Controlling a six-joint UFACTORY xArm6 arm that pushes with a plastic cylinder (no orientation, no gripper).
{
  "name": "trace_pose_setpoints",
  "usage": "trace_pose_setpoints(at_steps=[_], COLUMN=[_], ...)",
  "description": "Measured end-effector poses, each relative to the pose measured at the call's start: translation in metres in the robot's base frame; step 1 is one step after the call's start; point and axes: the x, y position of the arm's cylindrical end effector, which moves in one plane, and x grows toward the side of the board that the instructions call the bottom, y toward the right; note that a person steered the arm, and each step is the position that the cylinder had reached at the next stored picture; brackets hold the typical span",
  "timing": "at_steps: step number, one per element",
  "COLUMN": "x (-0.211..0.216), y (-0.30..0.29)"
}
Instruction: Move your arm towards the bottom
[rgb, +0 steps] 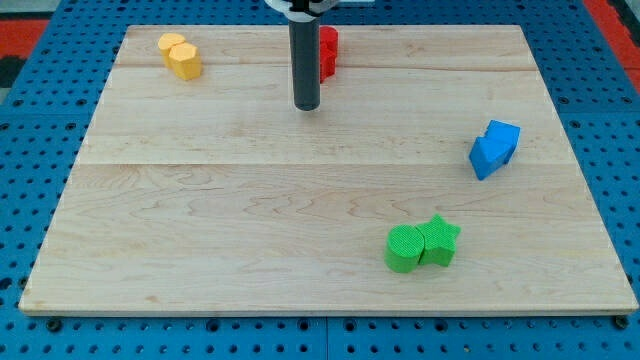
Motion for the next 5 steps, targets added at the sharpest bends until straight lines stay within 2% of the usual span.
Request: trace_pose_setpoints(at_steps=[5], x=[0.0], y=[0.0076])
